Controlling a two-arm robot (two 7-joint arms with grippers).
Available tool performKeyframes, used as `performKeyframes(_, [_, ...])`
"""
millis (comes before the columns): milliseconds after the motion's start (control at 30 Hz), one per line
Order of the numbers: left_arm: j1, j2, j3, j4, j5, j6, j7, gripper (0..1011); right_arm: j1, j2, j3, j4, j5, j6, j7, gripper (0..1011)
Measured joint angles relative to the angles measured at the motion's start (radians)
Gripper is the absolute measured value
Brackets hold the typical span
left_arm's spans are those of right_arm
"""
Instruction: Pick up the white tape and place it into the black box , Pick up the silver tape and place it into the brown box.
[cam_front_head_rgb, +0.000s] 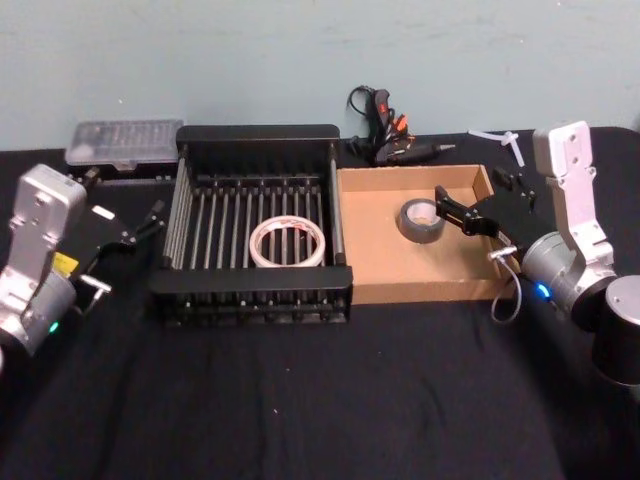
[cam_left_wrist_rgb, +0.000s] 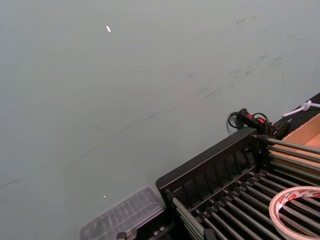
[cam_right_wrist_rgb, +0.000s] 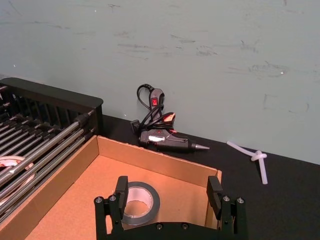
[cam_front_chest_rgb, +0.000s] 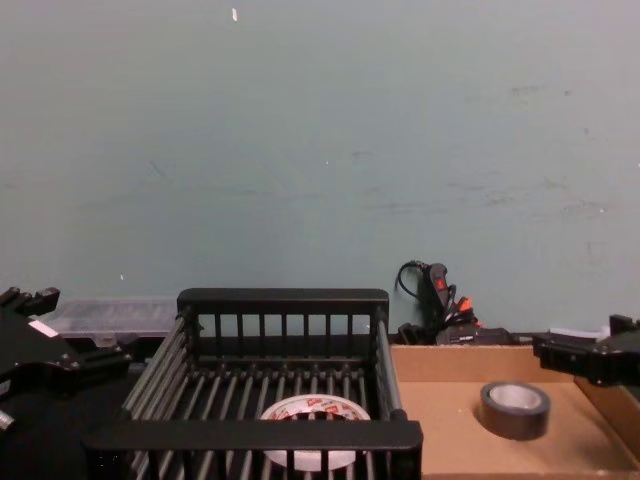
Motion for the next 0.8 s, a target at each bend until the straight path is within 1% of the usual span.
performKeyframes(800, [0.000, 0.000, 0.000, 0.000, 0.000, 0.000, 0.000, 1001, 0.001, 0.001, 0.000, -0.001, 0.001, -0.001, 0.000, 1002])
